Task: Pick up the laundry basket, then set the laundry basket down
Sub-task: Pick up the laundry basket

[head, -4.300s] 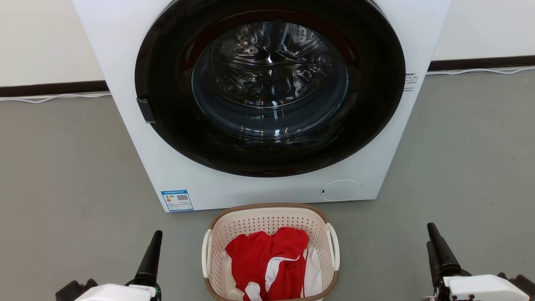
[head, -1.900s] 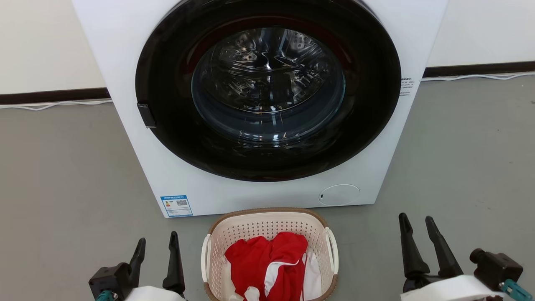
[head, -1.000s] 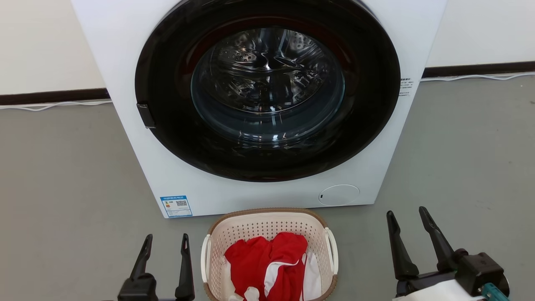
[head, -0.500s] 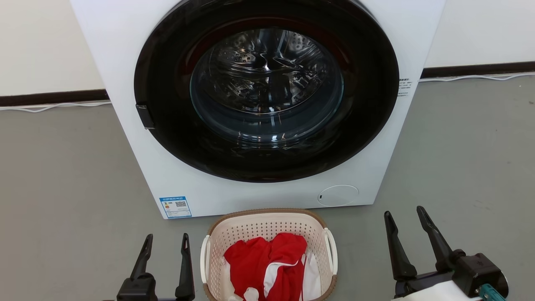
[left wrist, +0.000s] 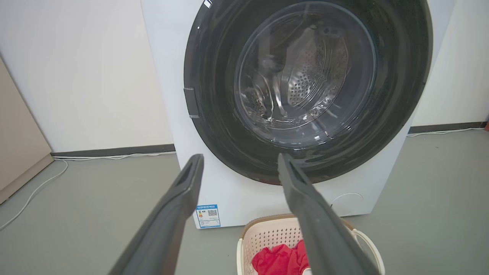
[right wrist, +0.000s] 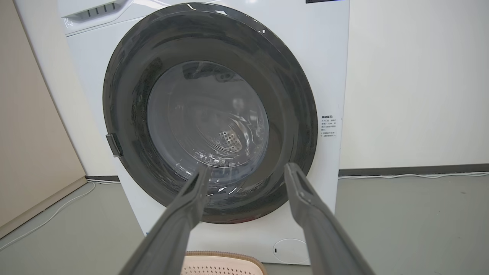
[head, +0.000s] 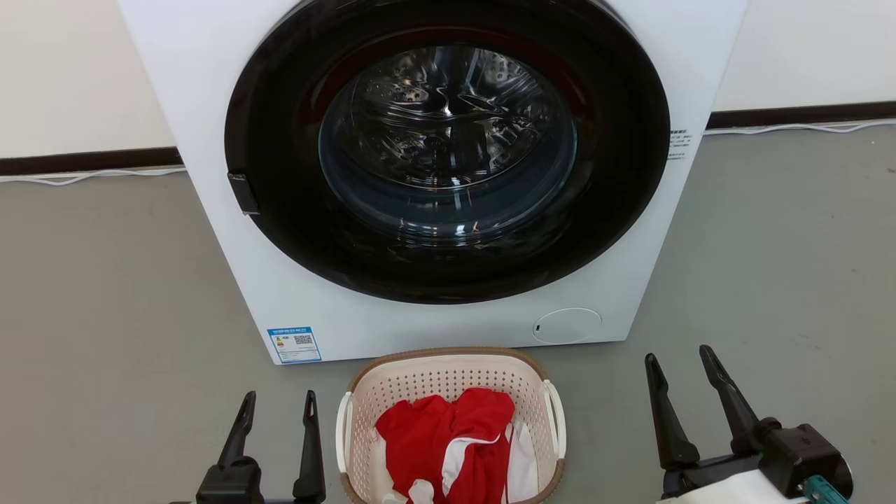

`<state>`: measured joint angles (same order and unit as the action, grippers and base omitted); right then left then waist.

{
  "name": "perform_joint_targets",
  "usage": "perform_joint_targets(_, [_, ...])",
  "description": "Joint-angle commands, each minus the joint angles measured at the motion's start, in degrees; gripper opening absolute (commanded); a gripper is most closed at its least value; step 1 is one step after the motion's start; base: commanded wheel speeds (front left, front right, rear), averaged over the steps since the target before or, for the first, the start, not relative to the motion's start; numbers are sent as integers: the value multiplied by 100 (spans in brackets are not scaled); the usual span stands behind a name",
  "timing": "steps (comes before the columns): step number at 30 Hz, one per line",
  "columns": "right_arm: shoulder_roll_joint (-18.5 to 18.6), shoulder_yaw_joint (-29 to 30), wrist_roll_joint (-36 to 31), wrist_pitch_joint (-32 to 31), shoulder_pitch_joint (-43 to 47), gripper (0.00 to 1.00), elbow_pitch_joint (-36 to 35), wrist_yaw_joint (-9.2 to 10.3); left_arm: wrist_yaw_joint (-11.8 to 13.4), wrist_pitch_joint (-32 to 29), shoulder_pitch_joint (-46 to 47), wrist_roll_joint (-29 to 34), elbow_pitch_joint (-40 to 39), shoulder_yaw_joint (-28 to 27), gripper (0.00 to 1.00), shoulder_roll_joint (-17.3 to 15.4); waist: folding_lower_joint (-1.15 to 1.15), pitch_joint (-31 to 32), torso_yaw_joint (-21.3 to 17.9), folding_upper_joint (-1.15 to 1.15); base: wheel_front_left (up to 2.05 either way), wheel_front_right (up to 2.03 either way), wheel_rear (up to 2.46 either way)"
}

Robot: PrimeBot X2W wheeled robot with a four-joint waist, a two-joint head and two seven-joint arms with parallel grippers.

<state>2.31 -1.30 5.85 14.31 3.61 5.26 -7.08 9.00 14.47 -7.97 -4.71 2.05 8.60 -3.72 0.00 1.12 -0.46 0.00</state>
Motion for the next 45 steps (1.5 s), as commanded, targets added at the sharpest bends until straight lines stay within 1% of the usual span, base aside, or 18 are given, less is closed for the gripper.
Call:
perform_joint_targets(1, [56, -113, 14, 69, -67, 100, -133, -41, -27, 52, 133, 75, -134, -185, 100, 27, 0, -7, 1, 0, 0, 0, 0])
perform_joint_targets(8, [56, -105, 11, 69, -80, 100, -118, -41, -39, 52, 144, 94, -122, -211, 100, 43, 0, -78, 8, 0, 0, 0, 0])
perform_joint_targets(13, [56, -94, 46, 69, -168, 100, -36, -41, -110, 52, 242, 67, -75, -203, 100, 51, 0, -207, 25, 0, 0, 0, 0])
perform_joint_targets(19, [56, -69, 36, 69, -547, 100, 146, -41, -205, 52, 604, -6, 95, -247, 100, 62, 0, -613, 41, 0, 0, 0, 0])
perform_joint_targets(25, [56, -45, 40, 69, -1072, 100, 441, -41, -283, 52, 1124, -84, 381, -281, 100, 73, 0, -1198, 67, 0, 0, 0, 0])
perform_joint_targets(33, [56, 47, -9, 69, -1965, 100, 892, -41, -376, 52, 2123, -205, 942, -270, 100, 81, 0, -2229, 140, 0, 0, 0, 0])
perform_joint_targets(34, [56, 71, -25, 69, -2214, 100, 1021, -41, -386, 52, 2387, -258, 1105, -245, 100, 82, 0, -2494, 147, 0, 0, 0, 0])
perform_joint_targets(37, [56, 105, -71, 69, -2575, 100, 1252, -41, -407, 52, 2758, -351, 1368, -205, 100, 83, 0, -2861, 156, 0, 0, 0, 0])
perform_joint_targets(45, [56, 213, -90, 69, -3246, 100, 1897, -41, -439, 52, 3522, -581, 2234, -112, 100, 83, 0, -3581, 237, 0, 0, 0, 0])
